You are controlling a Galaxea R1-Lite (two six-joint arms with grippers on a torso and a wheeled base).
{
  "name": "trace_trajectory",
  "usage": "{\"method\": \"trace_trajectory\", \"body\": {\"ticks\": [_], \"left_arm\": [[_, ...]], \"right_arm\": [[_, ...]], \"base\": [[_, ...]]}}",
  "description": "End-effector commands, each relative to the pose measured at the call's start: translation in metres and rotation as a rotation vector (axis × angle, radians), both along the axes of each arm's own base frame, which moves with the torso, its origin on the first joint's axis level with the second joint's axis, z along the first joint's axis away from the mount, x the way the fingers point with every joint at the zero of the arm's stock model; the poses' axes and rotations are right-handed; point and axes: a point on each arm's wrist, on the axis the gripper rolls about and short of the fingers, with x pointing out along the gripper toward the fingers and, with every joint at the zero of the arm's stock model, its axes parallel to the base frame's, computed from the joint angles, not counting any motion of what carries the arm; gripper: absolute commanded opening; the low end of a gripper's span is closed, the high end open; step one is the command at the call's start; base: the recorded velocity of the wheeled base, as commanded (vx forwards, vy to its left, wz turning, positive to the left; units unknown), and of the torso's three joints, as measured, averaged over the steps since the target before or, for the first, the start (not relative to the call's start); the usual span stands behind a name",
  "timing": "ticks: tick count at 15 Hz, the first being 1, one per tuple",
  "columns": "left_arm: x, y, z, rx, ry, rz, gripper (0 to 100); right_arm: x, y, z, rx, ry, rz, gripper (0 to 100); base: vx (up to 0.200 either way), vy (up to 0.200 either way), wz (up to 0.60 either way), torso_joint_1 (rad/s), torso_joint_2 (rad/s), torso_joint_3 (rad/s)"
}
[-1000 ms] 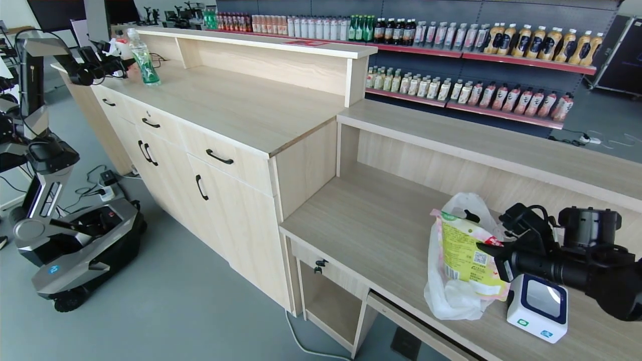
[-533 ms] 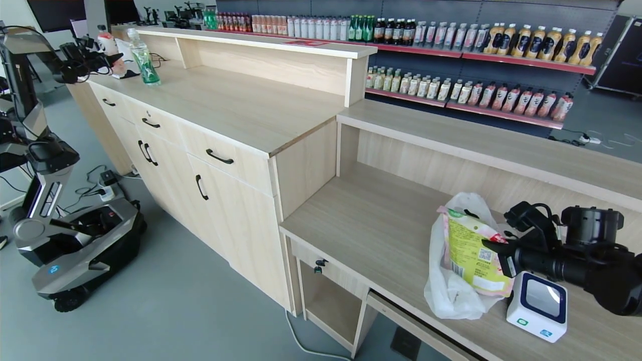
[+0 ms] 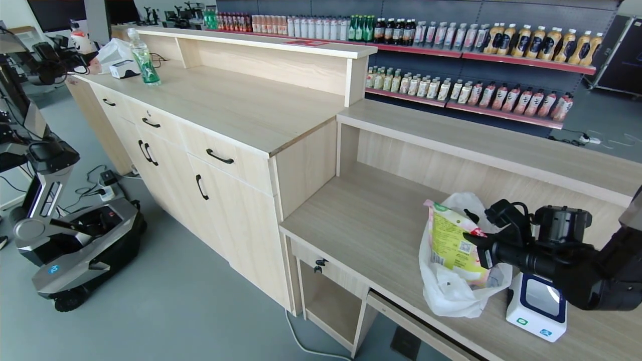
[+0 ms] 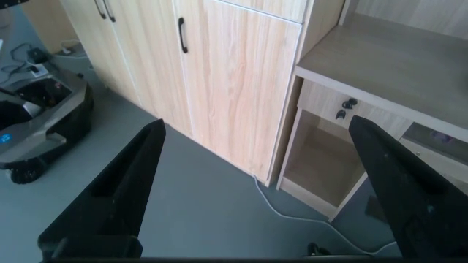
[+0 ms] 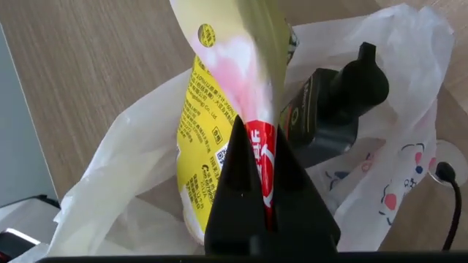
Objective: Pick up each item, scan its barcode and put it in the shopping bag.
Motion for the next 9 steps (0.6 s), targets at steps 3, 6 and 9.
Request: {"method": "trace_trajectory", "body": {"ticks": [3, 6, 9], "left_arm": [[0.0001, 0.0000, 0.0000, 0.000, 0.001, 0.000, 100], [0.0001, 0.0000, 0.0000, 0.000, 0.001, 0.000, 100], [0.0001, 0.0000, 0.0000, 0.000, 0.001, 0.000, 100]], "right_arm": [[0.0067, 0.0098, -0.0192, 0.005, 0.037, 0.030, 0], [0.0059, 0.0099, -0.0231, 0.009, 0.050, 0.033, 0], [0.0061, 0.0089, -0.0226, 0.009, 0.045, 0.032, 0]], "base": [[0.000, 0.000, 0.00, 0.000, 0.00, 0.000], [0.000, 0.000, 0.00, 0.000, 0.00, 0.000], [0.000, 0.000, 0.00, 0.000, 0.00, 0.000]]}}
